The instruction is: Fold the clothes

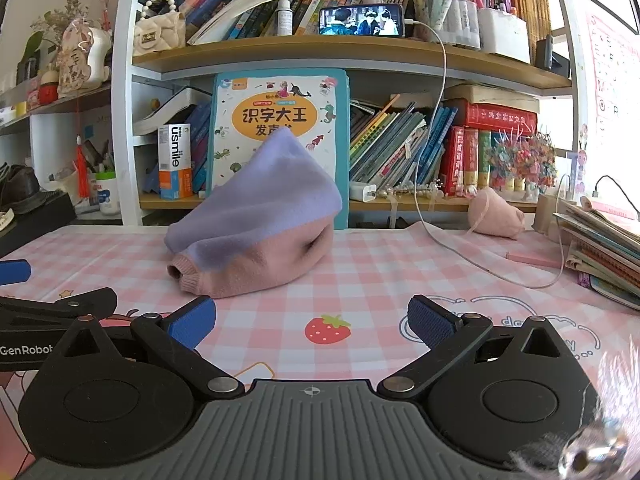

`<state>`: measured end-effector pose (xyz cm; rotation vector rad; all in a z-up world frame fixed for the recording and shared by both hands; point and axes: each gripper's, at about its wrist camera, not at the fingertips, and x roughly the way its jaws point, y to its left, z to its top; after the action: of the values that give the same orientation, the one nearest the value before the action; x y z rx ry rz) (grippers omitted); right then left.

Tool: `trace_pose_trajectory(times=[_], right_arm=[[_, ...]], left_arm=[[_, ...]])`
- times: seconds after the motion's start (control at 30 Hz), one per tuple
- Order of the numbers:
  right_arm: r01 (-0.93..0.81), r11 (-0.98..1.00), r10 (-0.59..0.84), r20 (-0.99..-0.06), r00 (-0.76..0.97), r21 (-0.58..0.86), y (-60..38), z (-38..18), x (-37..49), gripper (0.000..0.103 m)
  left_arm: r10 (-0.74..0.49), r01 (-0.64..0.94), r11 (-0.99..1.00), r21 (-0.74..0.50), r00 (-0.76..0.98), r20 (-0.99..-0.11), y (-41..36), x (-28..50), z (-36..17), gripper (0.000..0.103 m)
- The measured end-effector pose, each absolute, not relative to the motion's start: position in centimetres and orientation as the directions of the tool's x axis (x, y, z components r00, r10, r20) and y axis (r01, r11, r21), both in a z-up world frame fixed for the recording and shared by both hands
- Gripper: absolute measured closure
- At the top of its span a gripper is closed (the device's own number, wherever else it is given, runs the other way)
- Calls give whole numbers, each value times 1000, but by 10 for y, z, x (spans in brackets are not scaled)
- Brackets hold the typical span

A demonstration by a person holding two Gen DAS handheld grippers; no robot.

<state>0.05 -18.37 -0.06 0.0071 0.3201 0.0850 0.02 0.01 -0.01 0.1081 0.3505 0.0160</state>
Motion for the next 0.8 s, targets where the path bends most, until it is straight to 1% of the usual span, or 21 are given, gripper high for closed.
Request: trace_pose_trajectory(times=[0.1, 0.17, 0.2, 0.27, 0.37, 0.8], right_arm=[[-82, 996, 85, -316, 945, 21, -183, -1, 1, 0], [-83, 996, 85, -317, 945, 21, -183, -1, 1, 0], [-83, 996, 85, -318, 944, 21, -183, -1, 1, 0], [-83, 996, 85, -317, 945, 20, -183, -1, 0, 0], [-83, 996, 84, -316, 945, 17, -184, -1, 1, 0], [-83, 996, 82, -310, 947, 10, -183, -1, 0, 0]], left_arm=[[34, 4, 995, 104, 934, -355, 1, 2, 0, 0], [36, -1, 995, 103, 941, -337, 2, -1, 3, 0], [24, 4, 997, 78, 937, -350, 10, 1, 3, 0], [38, 0, 994, 106, 936, -349, 7, 0, 1, 0], [47, -6, 993, 118, 937, -346, 0, 1, -1, 0], [47, -4, 992, 123, 937, -346, -1, 2, 0, 0]])
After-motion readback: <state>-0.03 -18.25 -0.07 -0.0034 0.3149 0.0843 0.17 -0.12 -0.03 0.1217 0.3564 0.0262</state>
